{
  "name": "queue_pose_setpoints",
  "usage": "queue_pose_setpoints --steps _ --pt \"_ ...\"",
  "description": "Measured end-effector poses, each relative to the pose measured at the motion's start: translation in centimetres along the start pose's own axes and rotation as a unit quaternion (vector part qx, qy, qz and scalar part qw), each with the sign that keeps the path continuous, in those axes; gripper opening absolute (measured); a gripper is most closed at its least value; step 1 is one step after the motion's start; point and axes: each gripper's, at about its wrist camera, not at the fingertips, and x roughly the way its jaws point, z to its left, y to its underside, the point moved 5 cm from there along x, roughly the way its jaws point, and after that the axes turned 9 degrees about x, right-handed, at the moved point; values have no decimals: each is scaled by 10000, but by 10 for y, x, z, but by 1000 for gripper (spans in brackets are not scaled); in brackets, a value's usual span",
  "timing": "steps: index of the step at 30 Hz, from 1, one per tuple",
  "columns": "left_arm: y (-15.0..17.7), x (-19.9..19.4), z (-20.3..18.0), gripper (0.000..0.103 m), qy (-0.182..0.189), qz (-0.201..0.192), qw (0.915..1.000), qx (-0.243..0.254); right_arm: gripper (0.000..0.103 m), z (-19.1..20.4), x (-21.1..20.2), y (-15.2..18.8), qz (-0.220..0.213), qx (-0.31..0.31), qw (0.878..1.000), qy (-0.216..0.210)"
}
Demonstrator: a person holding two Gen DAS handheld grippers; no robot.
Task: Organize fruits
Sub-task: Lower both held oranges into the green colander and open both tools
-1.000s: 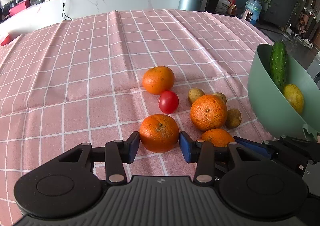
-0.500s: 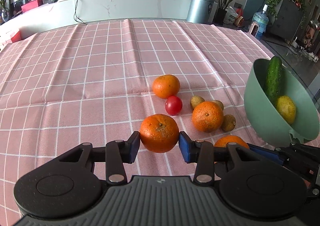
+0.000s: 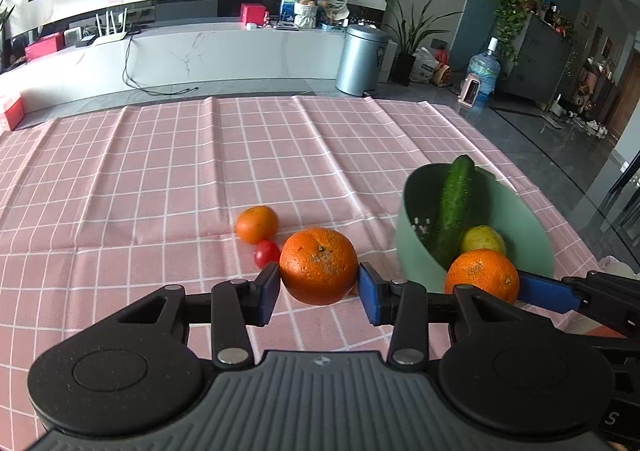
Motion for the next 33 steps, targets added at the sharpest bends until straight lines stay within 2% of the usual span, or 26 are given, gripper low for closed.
queue_pose_setpoints --steps 6,10,18,24,33 --pt "-24 -3 -35 47 229 -135 9991 333 41 -31 -19 -12 -281 116 9985 448" --pt "-35 7 -59 47 386 -57 9971 652 41 -55 -22 -15 -249 291 9971 664" --pt "-34 40 -91 47 437 484 9915 1127 41 -73 -4 -13 171 182 9970 732" --pt "-29 59 -93 47 392 802 9880 1263 41 -75 16 -8 524 -40 9955 786" --pt "-32 79 -100 47 468 1049 9798 1639 41 -94 38 -5 962 412 9922 679"
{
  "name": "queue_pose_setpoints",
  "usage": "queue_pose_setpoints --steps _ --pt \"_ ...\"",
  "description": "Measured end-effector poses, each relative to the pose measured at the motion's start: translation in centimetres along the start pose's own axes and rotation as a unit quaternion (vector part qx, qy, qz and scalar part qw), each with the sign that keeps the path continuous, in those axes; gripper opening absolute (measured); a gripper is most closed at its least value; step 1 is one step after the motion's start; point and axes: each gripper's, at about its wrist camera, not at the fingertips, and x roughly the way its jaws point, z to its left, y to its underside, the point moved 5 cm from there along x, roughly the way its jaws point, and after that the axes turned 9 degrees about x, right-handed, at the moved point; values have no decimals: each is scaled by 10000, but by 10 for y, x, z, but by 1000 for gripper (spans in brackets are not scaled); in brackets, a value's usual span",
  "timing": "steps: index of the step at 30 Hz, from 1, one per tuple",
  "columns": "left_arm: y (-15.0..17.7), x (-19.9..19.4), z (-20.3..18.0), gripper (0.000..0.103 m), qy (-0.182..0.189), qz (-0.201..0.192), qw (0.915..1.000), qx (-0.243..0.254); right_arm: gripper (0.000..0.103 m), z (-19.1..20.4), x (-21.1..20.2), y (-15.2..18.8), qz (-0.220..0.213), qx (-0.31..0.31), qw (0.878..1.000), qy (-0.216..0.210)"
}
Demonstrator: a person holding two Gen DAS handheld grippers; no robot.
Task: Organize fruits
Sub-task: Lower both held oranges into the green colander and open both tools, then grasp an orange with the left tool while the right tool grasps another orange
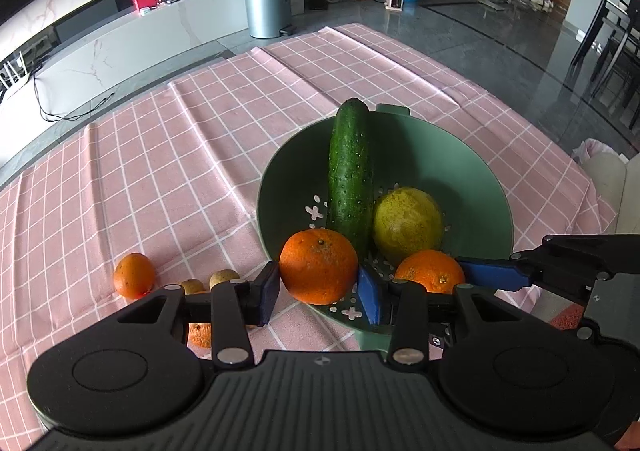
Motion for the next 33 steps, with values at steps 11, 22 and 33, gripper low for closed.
queue_pose_setpoints --steps 11,22,33 --pt "-6 11 -6 48 -351 159 9973 632 42 -5 11 2 133 183 9997 -22" --pt "-6 -1 -1 52 -418 -6 9978 524 50 -5 -1 0 -92 230 9997 87" --pt "4 -54 21 54 -785 -494 9954 234 62 5 -38 -3 -929 434 9946 169"
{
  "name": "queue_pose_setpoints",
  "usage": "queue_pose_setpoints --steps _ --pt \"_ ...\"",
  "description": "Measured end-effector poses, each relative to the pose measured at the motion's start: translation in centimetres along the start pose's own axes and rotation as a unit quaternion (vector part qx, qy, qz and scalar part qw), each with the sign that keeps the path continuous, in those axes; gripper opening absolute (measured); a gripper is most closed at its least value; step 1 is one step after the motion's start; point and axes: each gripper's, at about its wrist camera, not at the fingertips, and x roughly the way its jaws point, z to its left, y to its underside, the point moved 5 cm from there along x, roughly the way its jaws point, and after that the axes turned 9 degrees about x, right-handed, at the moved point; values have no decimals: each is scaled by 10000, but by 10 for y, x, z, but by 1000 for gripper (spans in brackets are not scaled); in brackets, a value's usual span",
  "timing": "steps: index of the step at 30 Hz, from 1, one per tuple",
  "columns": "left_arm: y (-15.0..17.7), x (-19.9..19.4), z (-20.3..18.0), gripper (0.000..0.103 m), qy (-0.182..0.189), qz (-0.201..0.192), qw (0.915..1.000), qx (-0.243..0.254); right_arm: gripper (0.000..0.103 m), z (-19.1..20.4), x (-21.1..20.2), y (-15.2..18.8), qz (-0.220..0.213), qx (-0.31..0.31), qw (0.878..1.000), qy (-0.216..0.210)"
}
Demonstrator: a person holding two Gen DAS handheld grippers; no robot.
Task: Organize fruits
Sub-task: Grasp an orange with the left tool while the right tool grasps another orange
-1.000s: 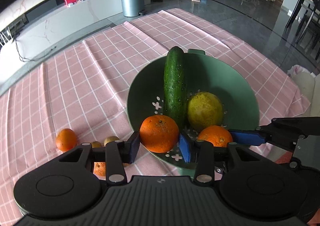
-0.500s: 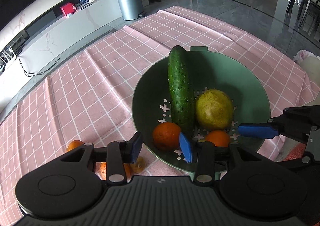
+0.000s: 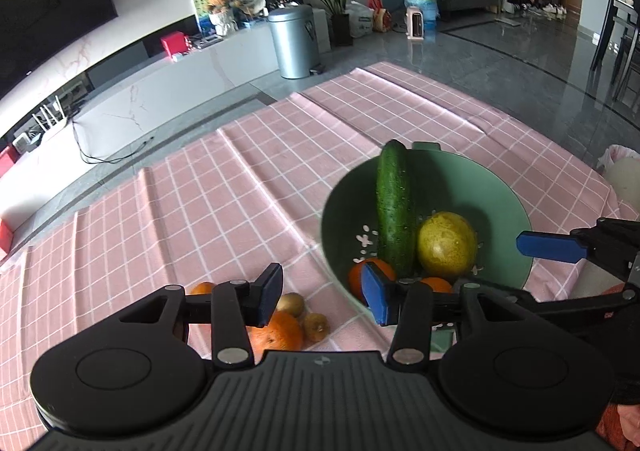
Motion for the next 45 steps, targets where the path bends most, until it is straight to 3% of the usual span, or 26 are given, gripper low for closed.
queue_pose_setpoints --steps 11,21,29,34,45 --pt "31 -33 37 56 -94 -172 9991 -387 62 51 -26 13 -345 30 9983 -472" --pt "81 -35 56 56 -90 -246 9958 -878 61 85 -24 44 -371 -237 9982 -416" --pt "100 -29 64 56 39 -363 9940 -1028 46 105 -11 67 -171 -611 9973 -381" --pt "109 -18 72 56 116 -240 9917 -1256 43 113 5 68 -88 -790 9963 -317" --pt "91 12 95 56 61 -139 9970 -763 43 147 54 61 -114 -1401 9901 -29"
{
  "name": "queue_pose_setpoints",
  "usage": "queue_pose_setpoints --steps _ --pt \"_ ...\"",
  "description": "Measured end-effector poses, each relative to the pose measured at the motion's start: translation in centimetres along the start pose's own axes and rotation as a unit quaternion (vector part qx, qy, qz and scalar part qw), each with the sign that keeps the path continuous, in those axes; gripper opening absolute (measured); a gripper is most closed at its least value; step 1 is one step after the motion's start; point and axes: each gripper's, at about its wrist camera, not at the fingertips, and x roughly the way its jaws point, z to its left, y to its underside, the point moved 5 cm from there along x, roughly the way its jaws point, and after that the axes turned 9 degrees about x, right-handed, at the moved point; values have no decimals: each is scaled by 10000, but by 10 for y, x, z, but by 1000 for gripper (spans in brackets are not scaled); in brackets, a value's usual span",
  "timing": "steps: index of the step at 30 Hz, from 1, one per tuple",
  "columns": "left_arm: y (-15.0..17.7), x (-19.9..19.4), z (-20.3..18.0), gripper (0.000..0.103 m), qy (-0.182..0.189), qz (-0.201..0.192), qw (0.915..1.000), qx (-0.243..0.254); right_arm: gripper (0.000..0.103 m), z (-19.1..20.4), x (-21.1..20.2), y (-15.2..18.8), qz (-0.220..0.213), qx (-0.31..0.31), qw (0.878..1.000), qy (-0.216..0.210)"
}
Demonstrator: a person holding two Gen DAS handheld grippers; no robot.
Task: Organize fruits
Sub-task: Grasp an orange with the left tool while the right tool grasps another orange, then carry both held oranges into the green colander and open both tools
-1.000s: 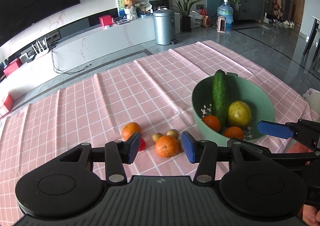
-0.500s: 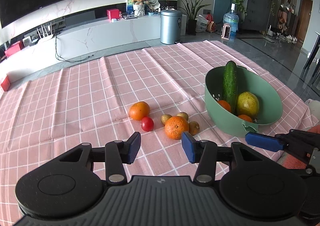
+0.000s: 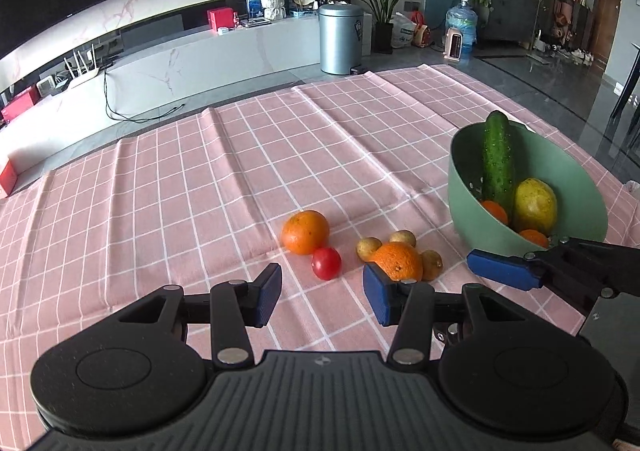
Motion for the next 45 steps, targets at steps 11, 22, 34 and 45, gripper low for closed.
queue_pose_setpoints --steps 11,22,34,45 --pt "-7 51 14 56 292 77 9995 -43 44 6 46 -5 69 -374 9986 356" --pt "-8 78 24 56 428 169 9986 -273 44 8 68 0 314 -364 9984 298" --pt "-11 96 32 50 488 278 9945 -881 42 6 66 1 352 -456 9983 83" --pt "-14 80 33 45 103 62 9959 -897 41 6 33 -8 173 -425 9983 -364"
